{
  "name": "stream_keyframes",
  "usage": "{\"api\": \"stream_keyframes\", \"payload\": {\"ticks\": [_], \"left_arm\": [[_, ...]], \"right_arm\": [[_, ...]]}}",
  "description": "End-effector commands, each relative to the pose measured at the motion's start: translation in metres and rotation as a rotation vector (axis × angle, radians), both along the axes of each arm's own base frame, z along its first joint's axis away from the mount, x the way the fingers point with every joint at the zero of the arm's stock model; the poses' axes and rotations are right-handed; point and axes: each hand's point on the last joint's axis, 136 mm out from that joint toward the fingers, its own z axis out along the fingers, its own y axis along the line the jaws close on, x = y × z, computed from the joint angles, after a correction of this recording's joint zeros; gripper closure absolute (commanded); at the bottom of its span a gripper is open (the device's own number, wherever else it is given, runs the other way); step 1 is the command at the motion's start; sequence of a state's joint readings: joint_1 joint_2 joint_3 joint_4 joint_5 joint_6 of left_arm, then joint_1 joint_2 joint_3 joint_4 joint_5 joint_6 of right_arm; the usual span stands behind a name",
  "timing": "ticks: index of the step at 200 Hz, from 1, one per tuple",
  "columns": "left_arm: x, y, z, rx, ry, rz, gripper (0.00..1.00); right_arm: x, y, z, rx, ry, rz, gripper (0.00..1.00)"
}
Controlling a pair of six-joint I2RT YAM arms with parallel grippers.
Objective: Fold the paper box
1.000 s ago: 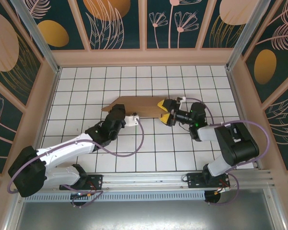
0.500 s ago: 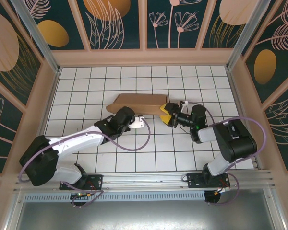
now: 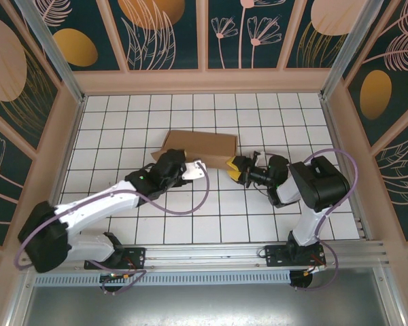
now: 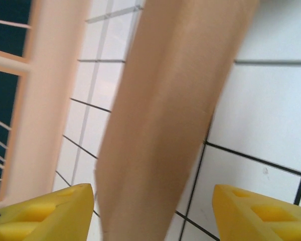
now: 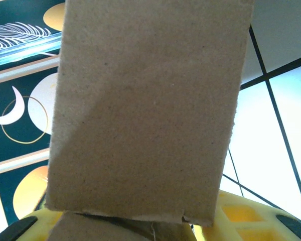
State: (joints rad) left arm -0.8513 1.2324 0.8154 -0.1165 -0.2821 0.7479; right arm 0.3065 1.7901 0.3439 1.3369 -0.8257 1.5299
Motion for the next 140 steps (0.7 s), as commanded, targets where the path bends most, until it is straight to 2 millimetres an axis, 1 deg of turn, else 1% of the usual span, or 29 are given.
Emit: {"api": "stream_keyframes", "payload": {"ticks": [1, 9, 18, 23, 37, 49, 64, 76, 101, 116, 129, 140], "left_arm": [[-0.010, -0.007, 0.040, -0.166, -0.046, -0.030, 0.31], [-0.012, -0.006, 0.048, -0.194, -0.073, -0.035, 0.24], [-0.011, -0.005, 0.051, -0.199, -0.096, -0.038, 0.20], [-0.010, -0.004, 0.050, -0.189, -0.104, -0.035, 0.19], [-0.005, -0.006, 0.035, -0.126, -0.090, -0.035, 0.18], [-0.001, -0.010, 0.015, -0.058, -0.057, -0.045, 0.18], [0.008, -0.014, -0.005, 0.004, -0.040, -0.037, 0.14], [0.014, -0.018, -0.016, 0.035, -0.045, -0.037, 0.11], [0.035, -0.024, -0.028, 0.092, -0.120, -0.015, 0.08], [0.047, -0.028, -0.029, 0.130, -0.175, -0.004, 0.08], [0.056, -0.031, -0.020, 0.132, -0.231, 0.015, 0.07], [0.058, -0.034, -0.009, 0.107, -0.257, 0.011, 0.07]], "right_arm": [[0.006, -0.004, 0.009, -0.019, -0.068, -0.024, 0.58], [0.005, -0.004, 0.009, -0.024, -0.069, -0.024, 0.59], [0.006, -0.004, 0.012, -0.025, -0.074, -0.025, 0.58], [0.005, -0.004, 0.015, -0.024, -0.079, -0.023, 0.59], [0.006, -0.004, 0.019, -0.024, -0.085, -0.025, 0.58], [0.006, -0.004, 0.024, -0.021, -0.093, -0.027, 0.58], [0.006, -0.004, 0.030, -0.012, -0.100, -0.026, 0.58], [0.005, -0.004, 0.034, -0.009, -0.105, -0.026, 0.58], [0.005, -0.004, 0.036, -0.022, -0.109, -0.024, 0.58], [0.005, -0.004, 0.038, -0.021, -0.111, -0.020, 0.58], [0.006, -0.004, 0.038, -0.018, -0.109, -0.021, 0.58], [0.006, -0.004, 0.038, -0.018, -0.110, -0.022, 0.58]]}}
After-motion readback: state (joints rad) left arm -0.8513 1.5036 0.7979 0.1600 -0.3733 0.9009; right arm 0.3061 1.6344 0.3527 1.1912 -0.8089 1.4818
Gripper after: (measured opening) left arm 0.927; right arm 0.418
